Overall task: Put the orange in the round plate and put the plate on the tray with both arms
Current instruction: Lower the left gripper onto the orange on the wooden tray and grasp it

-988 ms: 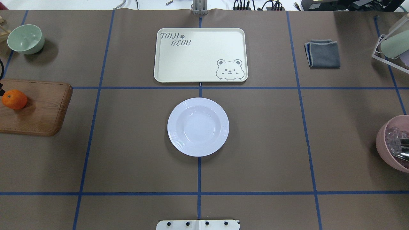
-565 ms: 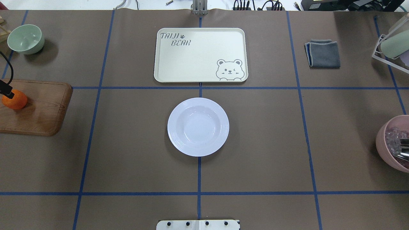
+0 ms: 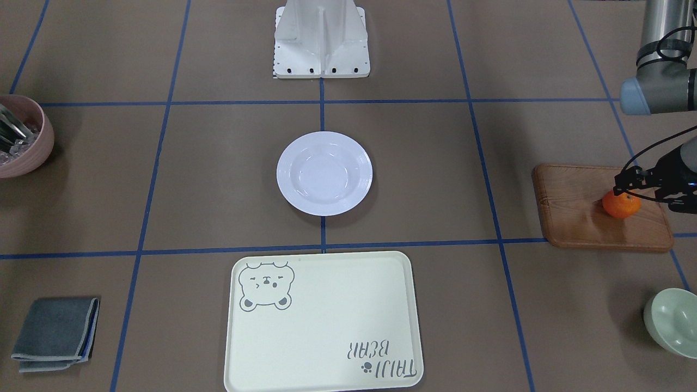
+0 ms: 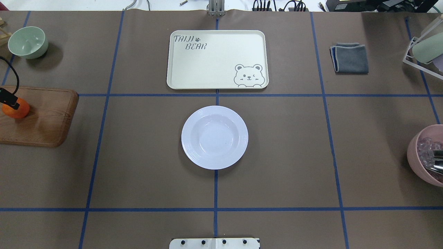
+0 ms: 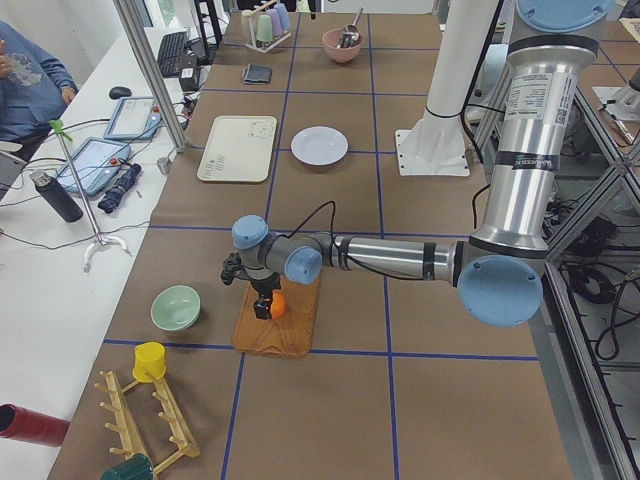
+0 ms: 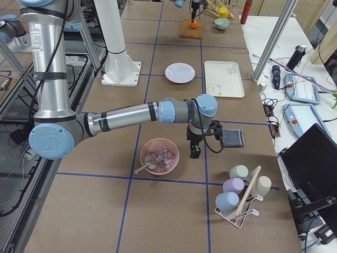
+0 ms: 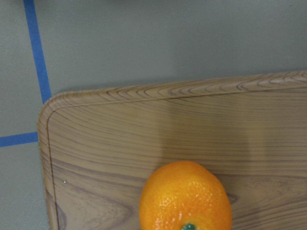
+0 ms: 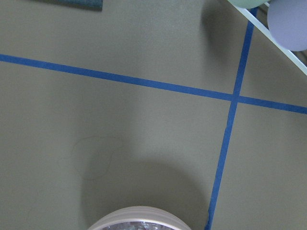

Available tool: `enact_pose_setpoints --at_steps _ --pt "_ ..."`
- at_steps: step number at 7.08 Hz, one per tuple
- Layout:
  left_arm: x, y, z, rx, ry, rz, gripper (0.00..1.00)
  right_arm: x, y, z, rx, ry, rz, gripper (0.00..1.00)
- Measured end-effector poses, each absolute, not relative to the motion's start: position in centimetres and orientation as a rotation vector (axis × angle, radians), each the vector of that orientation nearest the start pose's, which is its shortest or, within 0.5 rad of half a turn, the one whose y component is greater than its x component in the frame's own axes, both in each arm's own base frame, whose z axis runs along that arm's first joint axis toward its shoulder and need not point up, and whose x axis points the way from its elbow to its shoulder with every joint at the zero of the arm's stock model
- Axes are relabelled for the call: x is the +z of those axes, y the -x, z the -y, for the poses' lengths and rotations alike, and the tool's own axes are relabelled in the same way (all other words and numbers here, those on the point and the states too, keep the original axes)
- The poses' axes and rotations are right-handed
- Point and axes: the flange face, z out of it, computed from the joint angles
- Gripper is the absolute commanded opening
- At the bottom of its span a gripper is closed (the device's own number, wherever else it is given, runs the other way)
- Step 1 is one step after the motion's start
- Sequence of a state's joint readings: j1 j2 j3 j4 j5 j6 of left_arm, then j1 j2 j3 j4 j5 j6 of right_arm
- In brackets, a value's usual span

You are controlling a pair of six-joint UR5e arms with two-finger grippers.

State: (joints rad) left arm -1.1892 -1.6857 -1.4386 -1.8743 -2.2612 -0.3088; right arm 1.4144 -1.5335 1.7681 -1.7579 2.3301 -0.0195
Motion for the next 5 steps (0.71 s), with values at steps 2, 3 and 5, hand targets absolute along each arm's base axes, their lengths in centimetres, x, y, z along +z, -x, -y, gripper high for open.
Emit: enact_pose_setpoints --at_steps 2,3,5 --pt "65.5 -15.0 54.3 0.153 -0.038 -0.75 0.98 56.4 1.4 50.4 -0.186 0.007 0.762 1.0" --pt "65.6 -15.7 54.4 0.139 -0.038 -0.756 0.98 56.3 1.4 50.4 -0.186 0.007 0.762 1.0" --pt "65.4 -16.8 54.5 0.121 -0.029 -0.761 0.55 56.1 1.4 50.4 -0.188 0.002 0.762 1.0"
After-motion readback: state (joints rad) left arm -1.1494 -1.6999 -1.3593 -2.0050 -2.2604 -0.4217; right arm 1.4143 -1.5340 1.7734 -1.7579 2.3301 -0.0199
